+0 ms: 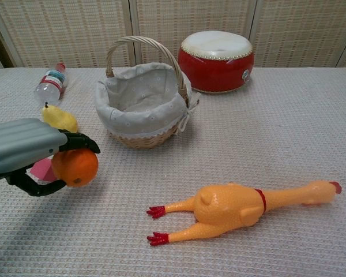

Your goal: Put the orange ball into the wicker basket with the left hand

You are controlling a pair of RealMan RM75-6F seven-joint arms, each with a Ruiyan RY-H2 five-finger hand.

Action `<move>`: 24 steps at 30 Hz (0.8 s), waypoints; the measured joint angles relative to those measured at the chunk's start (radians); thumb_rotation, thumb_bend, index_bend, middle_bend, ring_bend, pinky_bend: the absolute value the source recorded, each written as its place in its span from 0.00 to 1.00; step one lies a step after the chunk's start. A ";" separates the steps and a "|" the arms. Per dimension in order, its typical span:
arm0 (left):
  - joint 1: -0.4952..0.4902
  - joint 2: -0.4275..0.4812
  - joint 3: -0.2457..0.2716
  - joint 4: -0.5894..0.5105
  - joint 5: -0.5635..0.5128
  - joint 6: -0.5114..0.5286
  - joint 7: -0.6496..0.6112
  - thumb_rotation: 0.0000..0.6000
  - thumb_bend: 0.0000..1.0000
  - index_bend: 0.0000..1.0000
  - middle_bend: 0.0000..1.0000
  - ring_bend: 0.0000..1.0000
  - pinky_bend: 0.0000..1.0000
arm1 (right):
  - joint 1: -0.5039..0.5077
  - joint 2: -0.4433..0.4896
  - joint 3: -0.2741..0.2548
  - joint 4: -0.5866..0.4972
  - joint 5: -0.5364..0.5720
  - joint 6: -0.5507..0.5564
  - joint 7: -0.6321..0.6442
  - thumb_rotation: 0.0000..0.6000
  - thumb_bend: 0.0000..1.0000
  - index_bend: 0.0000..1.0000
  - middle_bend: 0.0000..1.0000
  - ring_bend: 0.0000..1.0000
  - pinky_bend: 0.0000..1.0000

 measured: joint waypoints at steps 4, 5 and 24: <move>0.013 0.041 -0.016 -0.070 0.010 0.039 -0.040 1.00 0.63 0.71 0.73 0.70 0.82 | 0.000 -0.001 0.000 0.000 -0.002 0.002 -0.002 1.00 0.04 0.00 0.00 0.00 0.00; 0.015 0.049 -0.022 -0.086 0.013 0.050 -0.054 1.00 0.63 0.71 0.73 0.70 0.82 | -0.001 -0.001 0.000 -0.001 -0.002 0.002 -0.003 1.00 0.04 0.00 0.00 0.00 0.00; -0.151 0.030 -0.220 -0.076 -0.036 0.007 -0.017 1.00 0.63 0.68 0.68 0.66 0.77 | 0.003 0.004 0.003 -0.002 0.015 -0.014 0.010 1.00 0.04 0.00 0.00 0.00 0.00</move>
